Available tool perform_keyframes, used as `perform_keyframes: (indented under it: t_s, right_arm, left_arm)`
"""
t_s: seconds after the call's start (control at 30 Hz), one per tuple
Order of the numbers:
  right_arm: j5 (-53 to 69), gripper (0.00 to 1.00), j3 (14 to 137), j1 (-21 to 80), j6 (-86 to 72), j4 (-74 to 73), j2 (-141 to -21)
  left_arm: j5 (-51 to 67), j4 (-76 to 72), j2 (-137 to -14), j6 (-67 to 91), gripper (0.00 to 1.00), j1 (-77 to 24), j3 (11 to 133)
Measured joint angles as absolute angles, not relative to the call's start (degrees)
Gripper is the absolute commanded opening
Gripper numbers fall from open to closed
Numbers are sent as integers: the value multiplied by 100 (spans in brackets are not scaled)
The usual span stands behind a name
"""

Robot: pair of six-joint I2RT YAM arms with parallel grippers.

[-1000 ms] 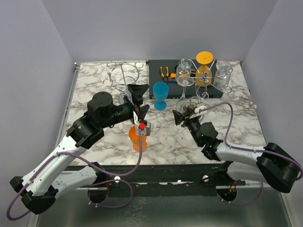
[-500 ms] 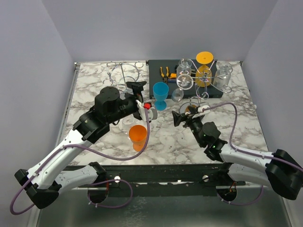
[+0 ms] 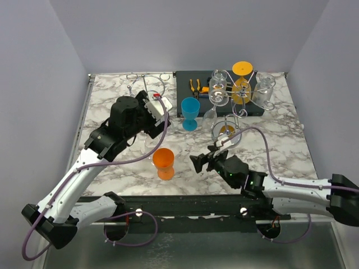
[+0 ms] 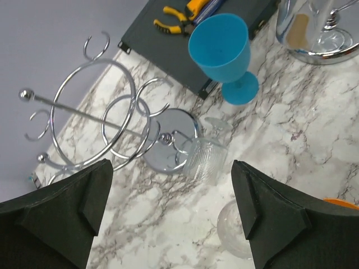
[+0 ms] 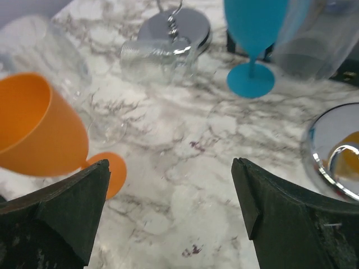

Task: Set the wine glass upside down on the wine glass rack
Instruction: Turn the wine glass upside down at the wine rack, then pick up the wine glass at the center of the board.

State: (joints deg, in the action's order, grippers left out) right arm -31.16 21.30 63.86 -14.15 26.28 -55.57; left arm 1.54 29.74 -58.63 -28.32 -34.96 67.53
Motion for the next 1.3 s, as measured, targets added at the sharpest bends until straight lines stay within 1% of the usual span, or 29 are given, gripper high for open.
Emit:
perform_keyframes:
  t_s: [0.1,0.2,0.33,0.7,1.0,1.17,1.3]
  right_arm:
    - [-3262,96,2257,6836,-1590,2434,-6062]
    - [-3365,96,2515,6945,-1702,2362,-6692]
    - [-3428,96,2893,6969,-1743,2488,-7476]
    - [-3424,96,3597,6963,-1734,3201,-9148]
    - [-3159,96,3627,6899,-1710,3715,-9843]
    - [-3129,95,3601,6888,-1756,3848,-9894]
    - [-3133,95,3387,6877,-1817,3935,-9828]
  left_arm:
    - [189,3186,-5857,-2641,94,-3190,6753]
    - [215,3358,-5850,-2539,94,-2995,6753]
    - [259,3601,-5808,-2440,93,-2923,6755]
    - [305,3793,-5675,-2305,92,-2923,6663]
    - [333,3955,-5572,-2185,87,-2877,6208]
    - [333,3957,-5588,-2045,81,-2805,6099]
    - [351,3981,-5688,-1944,80,-2773,6005]
